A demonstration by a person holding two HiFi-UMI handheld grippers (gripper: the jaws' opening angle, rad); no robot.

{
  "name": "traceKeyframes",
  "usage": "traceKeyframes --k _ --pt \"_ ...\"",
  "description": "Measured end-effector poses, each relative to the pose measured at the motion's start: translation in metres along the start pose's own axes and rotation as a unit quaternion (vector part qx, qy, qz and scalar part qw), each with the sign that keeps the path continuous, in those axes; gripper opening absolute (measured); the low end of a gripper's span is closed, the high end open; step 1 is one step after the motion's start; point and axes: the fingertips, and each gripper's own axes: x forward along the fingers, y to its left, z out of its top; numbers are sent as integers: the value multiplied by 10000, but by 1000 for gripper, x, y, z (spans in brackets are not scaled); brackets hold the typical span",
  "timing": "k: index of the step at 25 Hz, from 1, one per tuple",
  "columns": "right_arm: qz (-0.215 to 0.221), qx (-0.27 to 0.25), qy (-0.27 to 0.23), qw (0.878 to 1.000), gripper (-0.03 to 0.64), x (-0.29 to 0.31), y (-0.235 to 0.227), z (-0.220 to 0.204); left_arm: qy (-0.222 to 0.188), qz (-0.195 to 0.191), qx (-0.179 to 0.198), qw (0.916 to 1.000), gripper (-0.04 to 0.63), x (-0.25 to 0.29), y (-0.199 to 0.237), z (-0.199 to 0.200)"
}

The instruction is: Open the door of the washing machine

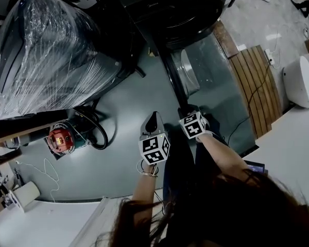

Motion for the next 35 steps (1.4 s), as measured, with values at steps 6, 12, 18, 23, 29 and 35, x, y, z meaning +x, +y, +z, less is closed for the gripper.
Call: traceKeyframes --k 6,12,18,23,29,35 --pt "-51 183 -51 9998 86 8 19 3 -42 -5 -18 10000 12 -8 20 -3" --pt "-43 245 -86 9997 87 14 35 8 -71 0 -45 10000 11 -14 36 -3" --pt "-17 326 -116 9994 91 20 48 12 -108 6 -93 9999 11 -17 49 -5" --pt "23 395 -147 9991 92 25 60 16 -126 21 -124 9998 12 -21 59 -7" --pt "54 492 -187 9986 95 32 75 22 -161 55 -188 9997 12 -26 73 -10" --pt "102 551 -208 9982 100 42 92 28 -169 107 -252 9995 12 -32 88 -14"
